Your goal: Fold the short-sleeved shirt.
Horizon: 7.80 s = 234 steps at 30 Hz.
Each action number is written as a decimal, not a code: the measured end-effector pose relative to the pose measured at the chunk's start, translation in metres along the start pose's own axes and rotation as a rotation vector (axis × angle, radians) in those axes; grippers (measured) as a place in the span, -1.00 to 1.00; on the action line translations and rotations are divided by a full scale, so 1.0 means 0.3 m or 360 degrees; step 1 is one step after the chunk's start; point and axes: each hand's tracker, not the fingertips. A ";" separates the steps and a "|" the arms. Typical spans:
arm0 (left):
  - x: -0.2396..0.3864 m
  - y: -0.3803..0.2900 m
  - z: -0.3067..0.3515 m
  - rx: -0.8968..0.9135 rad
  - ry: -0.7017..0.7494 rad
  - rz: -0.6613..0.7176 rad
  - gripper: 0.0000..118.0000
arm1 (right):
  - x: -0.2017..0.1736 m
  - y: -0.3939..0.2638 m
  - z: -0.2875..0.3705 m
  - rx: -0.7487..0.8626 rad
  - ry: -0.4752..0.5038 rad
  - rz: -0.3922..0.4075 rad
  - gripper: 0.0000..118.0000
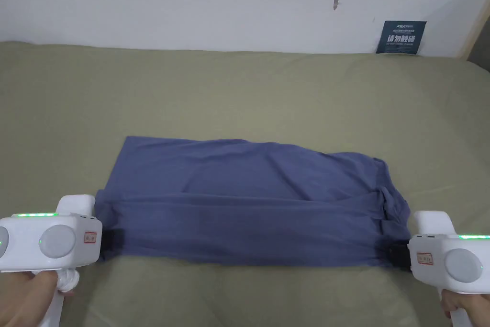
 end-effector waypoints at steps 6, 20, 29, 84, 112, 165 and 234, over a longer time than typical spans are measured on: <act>0.007 0.000 0.044 0.0036 0.0043 -0.0041 -0.90 | 0.012 0.010 0.069 0.0065 0.0078 -0.0058 -0.89; -0.063 -0.166 0.203 0.0051 0.0027 0.0006 -0.91 | 0.027 -0.168 0.260 0.0090 0.0164 -0.0066 -0.89; -0.115 -0.311 0.276 0.0028 0.0043 -0.0005 -0.91 | 0.025 -0.314 0.335 0.0055 0.0198 -0.0087 -0.89; 0.001 0.403 -0.300 -0.0001 0.0092 -0.0098 -0.92 | 0.042 0.456 -0.358 -0.0183 -0.0023 -0.0025 0.48; -0.168 -0.076 0.375 0.0335 -0.0011 -0.0061 -0.92 | 0.093 0.017 0.487 0.0305 0.0212 -0.0077 -1.00; -0.333 -0.198 0.362 0.0092 -0.0551 0.0428 -0.96 | -0.551 -0.155 0.575 0.1177 -0.0064 0.0076 -1.00; -0.143 -0.073 0.481 -0.0141 -0.0665 0.0165 -0.85 | -0.607 -0.153 0.623 0.1151 0.0074 0.0074 -1.00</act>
